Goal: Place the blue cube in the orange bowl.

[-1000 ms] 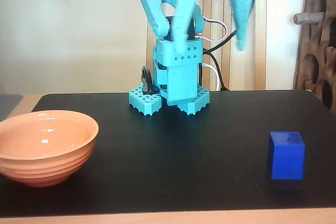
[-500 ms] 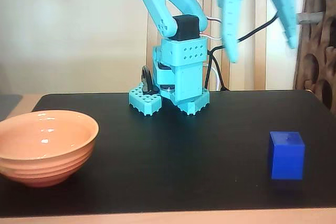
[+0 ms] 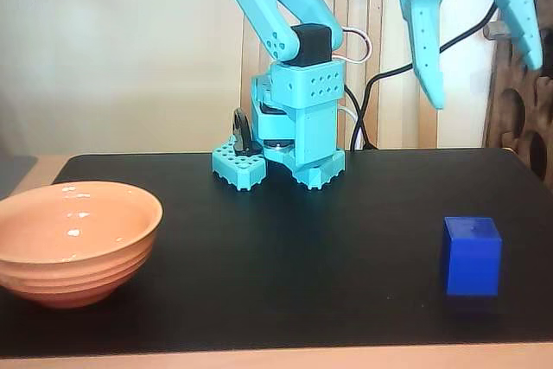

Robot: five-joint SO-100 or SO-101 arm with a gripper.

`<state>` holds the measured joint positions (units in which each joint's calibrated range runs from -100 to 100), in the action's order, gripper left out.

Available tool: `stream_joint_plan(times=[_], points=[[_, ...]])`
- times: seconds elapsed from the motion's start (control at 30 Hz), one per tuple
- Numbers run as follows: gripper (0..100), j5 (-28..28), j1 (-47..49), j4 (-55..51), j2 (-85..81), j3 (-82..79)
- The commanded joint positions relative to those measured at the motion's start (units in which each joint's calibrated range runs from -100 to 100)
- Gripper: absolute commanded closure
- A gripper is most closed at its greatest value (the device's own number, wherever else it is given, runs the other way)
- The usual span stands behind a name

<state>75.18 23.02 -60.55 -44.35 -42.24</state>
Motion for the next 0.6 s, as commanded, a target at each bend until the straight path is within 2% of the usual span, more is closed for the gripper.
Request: stream_joint_plan(times=[0.0, 0.13, 0.57], points=[[68, 3.4, 0.15, 4.8, -0.26, -2.86], [68, 3.56, -0.95, 12.03, -0.26, -9.3], [68, 1.93, -6.67, 12.64, 6.3, -10.48]])
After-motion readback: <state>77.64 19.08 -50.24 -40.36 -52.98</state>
